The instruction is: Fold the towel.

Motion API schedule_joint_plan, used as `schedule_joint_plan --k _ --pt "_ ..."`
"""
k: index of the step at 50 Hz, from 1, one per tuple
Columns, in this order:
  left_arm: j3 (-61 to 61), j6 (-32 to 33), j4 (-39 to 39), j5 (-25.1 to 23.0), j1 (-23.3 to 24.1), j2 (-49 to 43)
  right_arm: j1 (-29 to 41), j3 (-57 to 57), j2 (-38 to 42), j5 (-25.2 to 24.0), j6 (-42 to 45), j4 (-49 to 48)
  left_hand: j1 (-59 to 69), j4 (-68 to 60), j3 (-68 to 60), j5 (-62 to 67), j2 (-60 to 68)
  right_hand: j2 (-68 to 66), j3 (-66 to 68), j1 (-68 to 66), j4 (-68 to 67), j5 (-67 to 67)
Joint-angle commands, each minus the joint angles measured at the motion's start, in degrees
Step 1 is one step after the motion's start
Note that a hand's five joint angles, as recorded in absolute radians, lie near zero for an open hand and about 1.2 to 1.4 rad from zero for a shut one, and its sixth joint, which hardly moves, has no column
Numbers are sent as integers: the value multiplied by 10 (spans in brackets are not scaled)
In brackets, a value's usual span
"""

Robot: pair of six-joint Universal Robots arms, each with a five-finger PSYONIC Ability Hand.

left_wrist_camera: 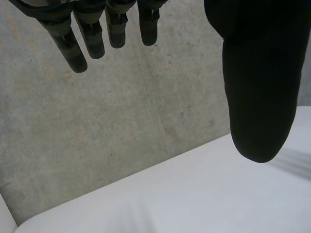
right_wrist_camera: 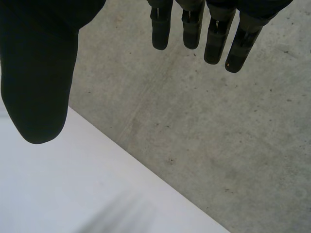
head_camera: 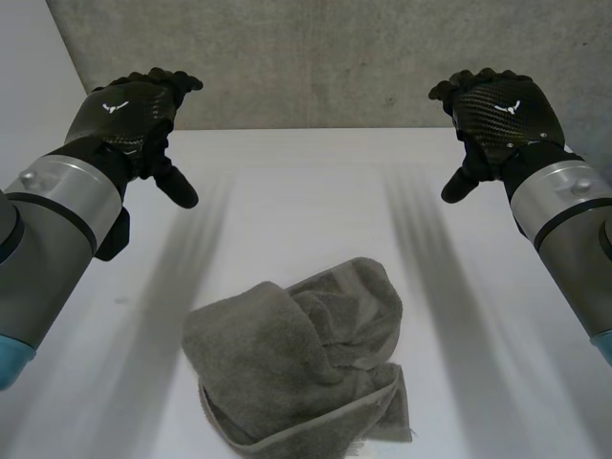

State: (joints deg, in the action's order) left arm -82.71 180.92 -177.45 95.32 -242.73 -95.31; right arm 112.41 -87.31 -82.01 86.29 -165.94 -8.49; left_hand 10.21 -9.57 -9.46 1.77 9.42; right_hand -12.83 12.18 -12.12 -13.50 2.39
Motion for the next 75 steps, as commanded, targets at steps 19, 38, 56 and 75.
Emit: schedule_joint_plan --k 19,38,56,75 --pt "-66 109 162 -7 17 -52 88 31 178 -98 -22 167 -2 -4 -5 -18 6 28 -22 21 35 -24" --pt "-203 79 -76 -7 33 -120 118 20 275 -93 -40 -9 35 -42 -43 20 43 -671 678 -678 -665 676" --pt "-62 92 -88 16 80 -176 113 92 200 -38 118 -99 690 -696 -697 674 698 -672 678 -679 -665 676" --pt "-10 94 -125 74 82 -133 103 1 109 12 221 -211 364 -370 -371 348 371 -672 678 -679 -665 676"
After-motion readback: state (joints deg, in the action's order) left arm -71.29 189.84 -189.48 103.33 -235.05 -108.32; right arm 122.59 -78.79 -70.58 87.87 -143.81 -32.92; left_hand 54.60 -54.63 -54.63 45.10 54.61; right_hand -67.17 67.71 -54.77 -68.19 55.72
